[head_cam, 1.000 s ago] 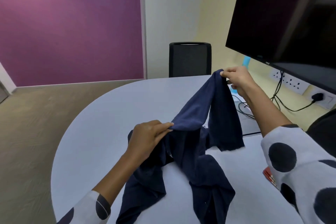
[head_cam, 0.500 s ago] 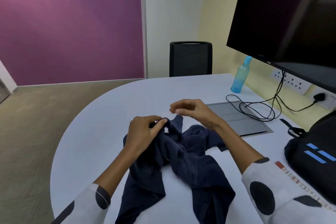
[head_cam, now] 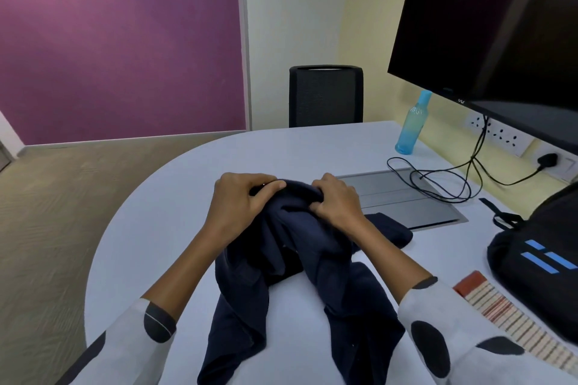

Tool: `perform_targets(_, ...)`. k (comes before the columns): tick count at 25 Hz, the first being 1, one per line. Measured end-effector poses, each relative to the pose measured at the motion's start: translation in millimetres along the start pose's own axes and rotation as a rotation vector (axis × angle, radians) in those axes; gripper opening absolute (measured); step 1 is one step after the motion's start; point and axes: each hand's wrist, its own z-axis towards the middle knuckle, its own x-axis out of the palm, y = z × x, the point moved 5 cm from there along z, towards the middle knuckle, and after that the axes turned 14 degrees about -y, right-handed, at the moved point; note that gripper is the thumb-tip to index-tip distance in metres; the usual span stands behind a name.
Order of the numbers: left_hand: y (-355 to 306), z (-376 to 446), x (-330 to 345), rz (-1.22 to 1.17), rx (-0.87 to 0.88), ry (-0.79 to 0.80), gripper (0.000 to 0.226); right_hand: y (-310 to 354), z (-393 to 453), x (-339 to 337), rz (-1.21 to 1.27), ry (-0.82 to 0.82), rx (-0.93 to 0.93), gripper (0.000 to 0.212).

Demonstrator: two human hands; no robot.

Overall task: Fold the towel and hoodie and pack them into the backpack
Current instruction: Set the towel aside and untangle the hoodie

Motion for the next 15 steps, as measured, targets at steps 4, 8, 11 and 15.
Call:
perform_targets(4,-16.2,16.8,-11.5,0.002,0.101,-0.072,0.015,-27.3,2.9,-12.8,-0.092,-0.081,0.18,0.012)
perform_targets(8,1.9,28.8,-11.6,0.087,0.012,0.03,0.021,-50.0,28.0,-40.6,0.513,-0.167,0.559,0.033)
perform_targets(11,4.5,31.7,-9.5,0.154,0.009,-0.025,0.02,-46.3,59.0,-90.1,0.539,-0.413,0.461,0.036)
perform_targets(15,-21.5,75.9,-34.6,0.183,0.065,-0.356,0.025,-16.4,88.7,-150.7,0.514,-0.627,0.16,0.029)
